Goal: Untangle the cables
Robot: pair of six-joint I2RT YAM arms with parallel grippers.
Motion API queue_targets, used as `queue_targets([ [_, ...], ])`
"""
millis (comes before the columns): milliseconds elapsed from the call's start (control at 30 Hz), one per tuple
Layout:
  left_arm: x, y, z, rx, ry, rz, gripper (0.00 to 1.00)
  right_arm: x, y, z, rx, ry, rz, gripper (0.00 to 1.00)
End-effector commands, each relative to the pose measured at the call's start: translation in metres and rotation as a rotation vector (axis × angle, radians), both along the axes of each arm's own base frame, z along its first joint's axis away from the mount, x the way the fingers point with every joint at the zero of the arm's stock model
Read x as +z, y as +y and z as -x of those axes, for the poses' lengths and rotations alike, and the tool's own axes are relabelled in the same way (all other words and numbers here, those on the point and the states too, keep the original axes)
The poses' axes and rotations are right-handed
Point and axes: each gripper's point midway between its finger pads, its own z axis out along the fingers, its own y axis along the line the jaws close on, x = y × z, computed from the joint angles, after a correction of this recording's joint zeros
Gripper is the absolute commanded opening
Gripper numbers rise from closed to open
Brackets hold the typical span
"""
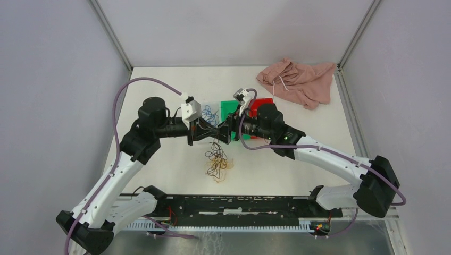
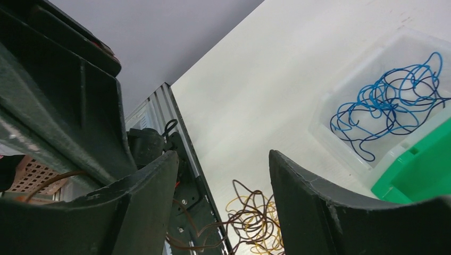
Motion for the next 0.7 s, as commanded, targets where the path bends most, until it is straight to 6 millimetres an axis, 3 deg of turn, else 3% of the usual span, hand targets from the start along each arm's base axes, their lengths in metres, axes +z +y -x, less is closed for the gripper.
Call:
queue_targets([
  [0,0.035,-0.005,-0.001,-0.033,-0.106,0.051,0.03,0.020,0.021,0.003,0.034,-0.025,-0.084,0.70],
  [233,0.079,-0.009,0.005,-0.071,-0.129,0.113,0.03,-0.024,0.026,-0.006,-0.012,0.041,-0.052,0.66],
  [533,0.111,-0.008,0.003,-0.066,-0.216,0.141,0.03,-0.073,0.015,-0.007,-0.094,0.093,0.009,0.62],
  [667,0.096,-0.006,0.006,-0.068,-0.194,0.114,0.03,-0.050,-0.013,-0.013,-0.198,0.024,-0.007,0.70],
])
